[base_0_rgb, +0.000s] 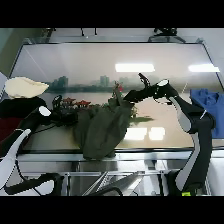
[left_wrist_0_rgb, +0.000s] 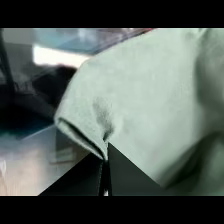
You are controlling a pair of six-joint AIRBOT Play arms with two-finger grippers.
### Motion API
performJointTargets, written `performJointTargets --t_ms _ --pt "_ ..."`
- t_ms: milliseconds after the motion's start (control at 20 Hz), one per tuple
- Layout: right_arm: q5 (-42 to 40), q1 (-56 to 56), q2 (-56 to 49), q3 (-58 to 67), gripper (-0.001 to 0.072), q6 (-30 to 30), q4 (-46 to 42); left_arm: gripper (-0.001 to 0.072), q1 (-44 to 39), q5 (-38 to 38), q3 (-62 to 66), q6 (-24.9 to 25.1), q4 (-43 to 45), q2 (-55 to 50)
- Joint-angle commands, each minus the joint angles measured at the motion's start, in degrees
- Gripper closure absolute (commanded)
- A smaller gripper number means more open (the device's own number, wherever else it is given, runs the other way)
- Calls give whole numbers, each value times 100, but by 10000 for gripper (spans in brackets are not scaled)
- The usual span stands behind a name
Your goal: Fold the shirts.
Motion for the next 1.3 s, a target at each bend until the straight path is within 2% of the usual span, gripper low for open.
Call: performJointTargets --t_ms 0,250,500,550,600,650,700,850,950,1100,1250 --pt "-299 264 -81 444 199 -210 -540 695 2 -367 280 48 -94 -11" --pt "-555 872 -98 892 198 -208 -2044 695 0 -699 717 92 -94 -11" --pt "-505 1351 -96 901 208 -205 -2280 695 2 -881 824 94 -46 -11" --pt "-511 1403 -96 901 235 -177 -2387 695 2 -927 824 96 -48 -13" --pt "-490 1432 -94 901 436 -111 -2516 695 2 -953 824 96 -46 -13" --pt "-457 1434 -92 901 578 -61 -2605 695 2 -964 824 96 -48 -11" --pt "-400 1425 -90 903 683 15 -2603 695 2 -975 824 96 -50 -11" --pt "-345 1397 111 1025 688 55 -2739 696 17 -1005 831 96 -48 140" --pt "-358 1296 494 1246 688 216 -3213 696 168 -1086 957 94 -26 518" --pt "-341 817 1366 1593 688 669 -3971 697 675 -1731 1738 28 111 1270" --pt "-450 76 2529 1696 689 785 -3567 697 1123 -2076 2809 13 103 2166"
